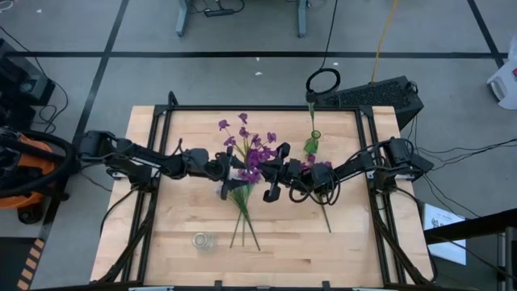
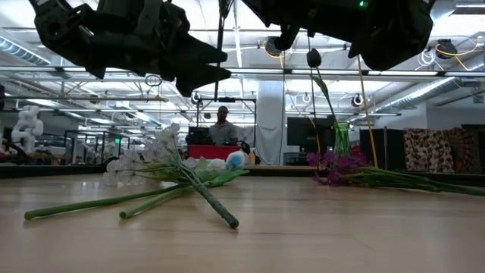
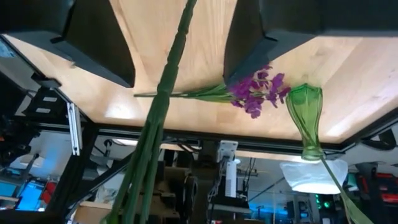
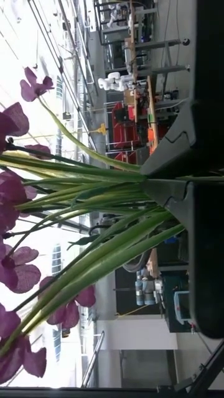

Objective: Sort flowers into vase by color
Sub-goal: Put the right violet flower into the green vase

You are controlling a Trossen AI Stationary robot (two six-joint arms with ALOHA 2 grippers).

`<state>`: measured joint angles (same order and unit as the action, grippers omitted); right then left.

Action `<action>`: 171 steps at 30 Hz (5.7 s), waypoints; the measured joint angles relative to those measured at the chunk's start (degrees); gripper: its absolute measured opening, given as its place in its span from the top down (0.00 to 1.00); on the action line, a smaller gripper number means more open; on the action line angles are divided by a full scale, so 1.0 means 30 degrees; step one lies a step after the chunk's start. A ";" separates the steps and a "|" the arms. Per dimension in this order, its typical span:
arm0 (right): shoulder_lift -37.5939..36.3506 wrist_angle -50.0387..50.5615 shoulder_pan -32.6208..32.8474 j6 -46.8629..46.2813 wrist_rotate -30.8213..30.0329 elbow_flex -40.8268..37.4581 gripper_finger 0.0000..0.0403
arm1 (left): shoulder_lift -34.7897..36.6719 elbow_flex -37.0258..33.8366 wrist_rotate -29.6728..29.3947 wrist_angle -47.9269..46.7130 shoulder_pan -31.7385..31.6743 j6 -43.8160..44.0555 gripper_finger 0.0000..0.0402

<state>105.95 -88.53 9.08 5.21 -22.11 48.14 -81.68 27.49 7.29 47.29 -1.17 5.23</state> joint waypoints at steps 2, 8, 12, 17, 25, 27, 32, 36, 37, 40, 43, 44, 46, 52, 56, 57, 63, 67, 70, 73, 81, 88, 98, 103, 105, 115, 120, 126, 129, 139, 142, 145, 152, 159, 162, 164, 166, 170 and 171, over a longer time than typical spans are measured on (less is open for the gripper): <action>0.0000 0.0007 0.0000 0.0020 0.0000 0.0000 1.00 | -0.0054 0.0000 0.0000 0.0002 0.0000 -0.0022 0.44; -0.0007 0.0007 0.0007 0.0072 0.0000 0.0000 1.00 | -0.0053 0.0000 0.0009 -0.0281 -0.0037 -0.0509 0.59; -0.0015 0.0015 0.0007 0.0070 0.0000 0.0000 1.00 | -0.0053 0.0000 0.0520 -0.0517 -0.0295 -0.0493 0.69; -0.0015 0.0022 0.0010 0.0072 -0.0001 0.0000 1.00 | -0.0053 0.0000 0.0958 -0.0772 -0.0495 -0.0407 0.80; -0.0029 0.0279 0.0015 -0.0260 -0.0122 0.0000 1.00 | -0.0053 0.0000 0.1047 -0.1027 -0.0495 -0.0503 0.95; -0.0029 0.0441 0.0013 -0.0507 -0.0136 0.0000 1.00 | -0.0053 0.0000 0.1044 -0.1130 -0.0495 -0.0550 0.97; -0.0031 0.1134 0.0022 -0.1253 -0.0107 0.0000 0.96 | -0.0053 0.0000 0.1035 -0.1237 -0.0503 -0.0552 0.97; -0.0029 0.1748 0.0022 -0.2096 -0.0587 -0.0001 0.89 | 0.0012 0.0000 0.1027 -0.1899 -0.0500 -0.0929 0.97; -0.0029 0.1876 0.0022 -0.2309 -0.0669 -0.0007 0.87 | 0.0012 0.0007 0.1027 -0.2068 -0.0540 -0.0932 0.97; -0.0029 0.2441 0.0022 -0.2586 -0.0663 -0.0007 0.80 | 0.0012 0.0007 0.1020 -0.2324 -0.0730 -0.0932 0.97; -0.0029 0.3049 0.0022 -0.2801 -0.0670 -0.0007 0.72 | 0.0012 0.0007 0.1020 -0.2690 -0.0910 -0.0917 0.96; -0.0029 0.3270 0.0022 -0.2952 -0.0670 -0.0007 0.70 | 0.0019 0.0007 0.1013 -0.2774 -0.0960 -0.0917 0.96; -0.0181 0.4004 0.0022 -0.3024 -0.0670 -0.0007 0.65 | 0.0020 0.0007 0.1013 -0.3033 -0.1013 -0.0917 0.96; -0.1692 0.7931 0.0022 -0.3484 -0.0743 -0.0007 0.53 | 0.0444 0.0007 0.0993 -0.3930 -0.1013 -0.1004 0.96; -0.2749 1.1233 0.0022 -0.3939 -0.0743 -0.0007 0.48 | 0.1117 0.0007 0.0987 -0.4885 -0.1005 -0.1004 0.96; -0.2959 1.1845 0.0022 -0.3765 -0.0736 -0.0007 0.47 | 0.1295 0.0007 0.0980 -0.5218 -0.0994 -0.1004 0.96; -0.3395 1.2687 0.0131 -0.3308 -0.0685 -0.0672 0.46 | 0.1684 0.0007 0.0933 -0.5889 -0.0976 -0.1007 0.96; -0.3388 1.1977 0.0073 -0.3361 -0.0678 -0.1163 0.47 | 0.1688 0.0007 0.0933 -0.5962 -0.0976 -0.1012 0.96; -0.3181 1.0508 -0.0003 -0.3195 -0.0587 -0.1472 0.47 | 0.1688 0.0007 0.0933 -0.5954 -0.0976 -0.1044 0.96; -0.2688 0.8604 -0.0060 -0.2907 -0.0584 -0.1750 0.47 | 0.1687 0.0007 0.0940 -0.5947 -0.0976 -0.1298 0.96; -0.0551 0.4370 -0.1002 -0.3622 0.1660 -0.1880 0.47 | 0.1681 0.0007 0.0947 -0.5954 -0.0783 -0.1388 0.96; 0.0316 0.2552 -0.1290 -0.3714 0.3047 -0.1865 0.47 | 0.1681 0.0007 0.0960 -0.5954 -0.0394 -0.1889 0.96; 0.0530 0.3558 -0.1362 -0.3403 0.4508 -0.0630 0.47 | 0.1673 0.0007 0.1501 -0.6218 0.0066 -0.2389 0.96; 0.0539 0.3582 -0.1362 -0.3373 0.4459 -0.0561 0.47 | 0.1664 0.0007 0.1566 -0.7135 0.0066 -0.2396 0.96; 0.0539 0.3599 -0.1362 -0.3373 0.4442 -0.0561 0.47 | 0.1659 0.0007 0.1566 -0.7134 0.0066 -0.2396 0.96; 0.0539 0.3715 -0.1362 -0.3040 0.4408 -0.0561 0.47 | 0.1659 0.0007 0.1566 -0.7117 0.0058 -0.2396 0.96; 0.0539 0.3738 -0.1362 -0.3024 0.4401 -0.0561 0.49 | 0.1659 0.0007 0.1566 -0.7106 0.0058 -0.2396 0.96; 0.0539 0.3738 -0.1362 -0.3082 0.4396 -0.0554 0.59 | 0.1659 0.0007 0.1552 -0.7103 0.0058 -0.2394 0.95; 0.0537 0.3738 -0.1370 -0.3175 0.4393 -0.0554 0.66 | 0.1659 0.0007 0.1537 -0.7106 0.0058 -0.2389 0.94; 0.0532 0.3738 -0.1370 -0.3157 0.4383 -0.0546 0.86 | 0.1661 0.0007 0.1486 -0.7108 0.0058 -0.2377 0.94; 0.0532 0.3738 -0.1370 -0.3067 0.4371 -0.0546 0.90 | 0.1662 0.0007 0.1479 -0.7106 0.0058 -0.2367 0.94; 0.0532 0.3754 -0.1377 -0.3041 0.4371 -0.0546 0.93 | 0.1664 0.0007 0.1479 -0.7113 0.0058 -0.2365 0.94; 0.0517 0.3978 -0.1377 -0.3024 0.4364 -0.0532 0.95 | 0.1652 0.0007 0.1479 -0.7152 0.0058 -0.1359 0.91; 0.0517 0.4051 -0.1377 -0.3024 0.4371 -0.0532 0.95 | 0.1652 0.0007 0.1399 -0.7027 0.0058 -0.0888 0.66; 0.0517 0.4062 -0.1377 -0.3107 0.4371 -0.0532 0.95 | 0.1652 0.0007 0.1399 -0.7091 0.0058 -0.0881 0.55; 0.0517 0.4044 -0.1377 -0.3322 0.4371 -0.0532 0.95 | 0.1652 0.0007 0.1399 -0.7085 0.0058 -0.0881 0.49; 0.0517 0.4058 -0.1377 -0.3467 0.4377 -0.0532 0.95 | 0.1652 0.0007 0.1399 -0.7091 0.0045 -0.0881 0.45; 0.0426 0.4111 -0.1377 -0.3577 0.4379 -0.0532 0.95 | 0.1652 0.0007 0.1247 -0.7098 -0.0157 -0.0881 0.42; 0.0370 0.4162 -0.1377 -0.3679 0.4379 -0.0539 0.95 | 0.1652 0.0007 0.1089 -0.7098 -0.0243 -0.0883 0.42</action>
<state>107.06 -76.05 4.95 -5.83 -8.97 46.52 -76.73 27.51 10.56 26.00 -1.90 2.58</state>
